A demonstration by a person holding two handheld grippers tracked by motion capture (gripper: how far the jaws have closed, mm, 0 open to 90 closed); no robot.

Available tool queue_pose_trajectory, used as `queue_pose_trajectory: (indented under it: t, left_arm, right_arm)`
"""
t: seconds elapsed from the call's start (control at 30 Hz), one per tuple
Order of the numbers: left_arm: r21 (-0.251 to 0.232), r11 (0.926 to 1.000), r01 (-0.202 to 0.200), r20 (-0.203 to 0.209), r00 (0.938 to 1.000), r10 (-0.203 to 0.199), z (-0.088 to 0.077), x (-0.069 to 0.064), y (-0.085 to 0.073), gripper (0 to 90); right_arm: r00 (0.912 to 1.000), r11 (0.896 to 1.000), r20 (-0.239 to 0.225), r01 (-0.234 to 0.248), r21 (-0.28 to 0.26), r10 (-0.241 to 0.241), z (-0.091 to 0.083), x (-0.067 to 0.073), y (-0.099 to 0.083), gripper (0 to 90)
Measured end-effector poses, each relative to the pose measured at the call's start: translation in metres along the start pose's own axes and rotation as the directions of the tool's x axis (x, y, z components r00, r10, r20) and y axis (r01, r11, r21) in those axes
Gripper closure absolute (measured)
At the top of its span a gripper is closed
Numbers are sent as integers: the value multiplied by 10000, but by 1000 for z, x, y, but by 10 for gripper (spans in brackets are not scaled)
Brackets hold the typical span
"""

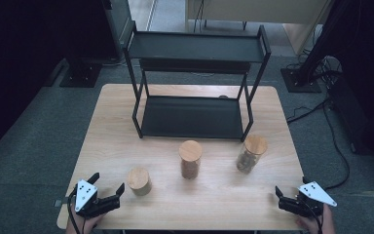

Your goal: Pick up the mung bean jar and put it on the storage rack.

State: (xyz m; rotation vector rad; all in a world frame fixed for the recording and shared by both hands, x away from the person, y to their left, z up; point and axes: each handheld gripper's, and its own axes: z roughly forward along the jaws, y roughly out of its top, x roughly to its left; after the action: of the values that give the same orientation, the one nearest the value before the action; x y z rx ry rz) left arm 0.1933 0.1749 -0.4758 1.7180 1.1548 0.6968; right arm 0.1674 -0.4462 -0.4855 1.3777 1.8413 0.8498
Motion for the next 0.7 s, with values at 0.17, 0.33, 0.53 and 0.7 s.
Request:
queue_pose_trajectory:
  t: [0.17, 0.33, 0.53, 0.7]
  left_arm:
    - [21, 9999, -122, 104, 9999, 122, 3, -8, 1, 38]
    - [-70, 10000, 47, 265, 9996, -45, 0, -10, 3, 38]
    - [-62, 10000, -70, 408, 9991, 73, -1, -15, 3, 38]
    - [-67, 9998, -184, 466, 9987, 187, 0, -20, 4, 38]
  right_arm:
    - [10000, 10000, 21, 58, 18, -58, 0, 1, 0, 0]
    - [9998, 9998, 38, 171, 45, -171, 0, 2, 0, 0]
    - [9991, 9991, 170, 393, 165, -396, 1, 4, 0, 0]
    - [9994, 9994, 149, 294, 166, -297, 1, 3, 0, 0]
